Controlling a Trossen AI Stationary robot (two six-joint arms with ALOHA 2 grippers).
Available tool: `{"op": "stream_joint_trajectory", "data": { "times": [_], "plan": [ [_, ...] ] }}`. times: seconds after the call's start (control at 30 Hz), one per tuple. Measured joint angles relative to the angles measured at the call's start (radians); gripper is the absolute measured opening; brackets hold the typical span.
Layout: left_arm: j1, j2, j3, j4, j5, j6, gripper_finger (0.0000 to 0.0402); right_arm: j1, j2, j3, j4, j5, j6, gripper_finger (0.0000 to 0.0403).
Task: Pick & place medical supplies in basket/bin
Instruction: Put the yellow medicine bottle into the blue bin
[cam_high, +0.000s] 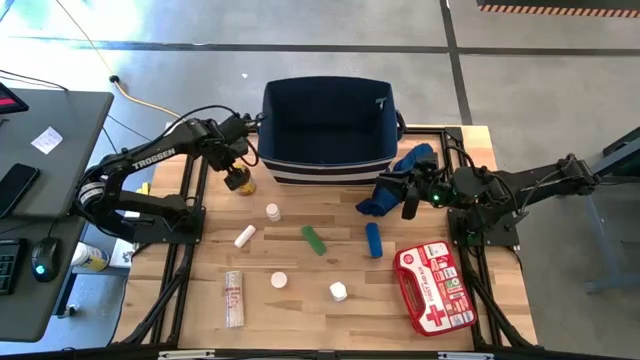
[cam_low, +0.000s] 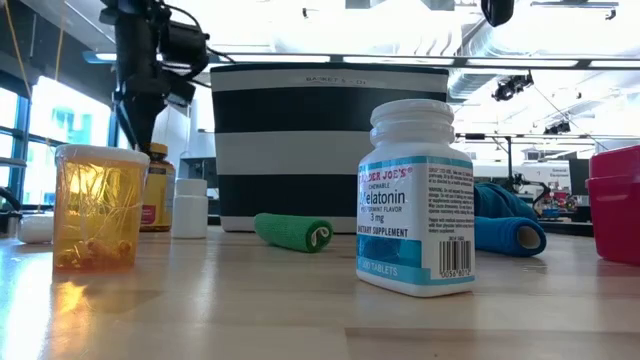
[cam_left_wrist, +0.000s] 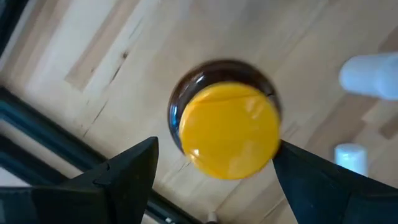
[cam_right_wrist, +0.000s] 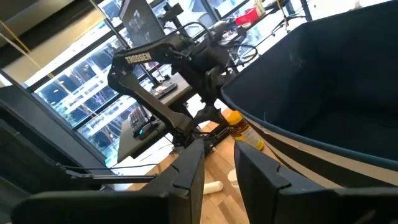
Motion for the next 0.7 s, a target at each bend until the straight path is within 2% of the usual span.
{"op": "stream_joint_trajectory", "data": {
  "times": [0.33, 0.7],
  "plan": [
    [0.000, 0.000, -0.014, 0.060, 0.031, -0.009, 0.0316, 0.000, 0.000, 0.000, -0.007, 0.009, 0.022, 0.0081],
    [0.000, 0.000, -0.014, 0.099, 0.044, -0.009, 0.0316, 0.000, 0.000, 0.000, -0.009, 0.008, 0.030, 0.0081]
  ]
}}
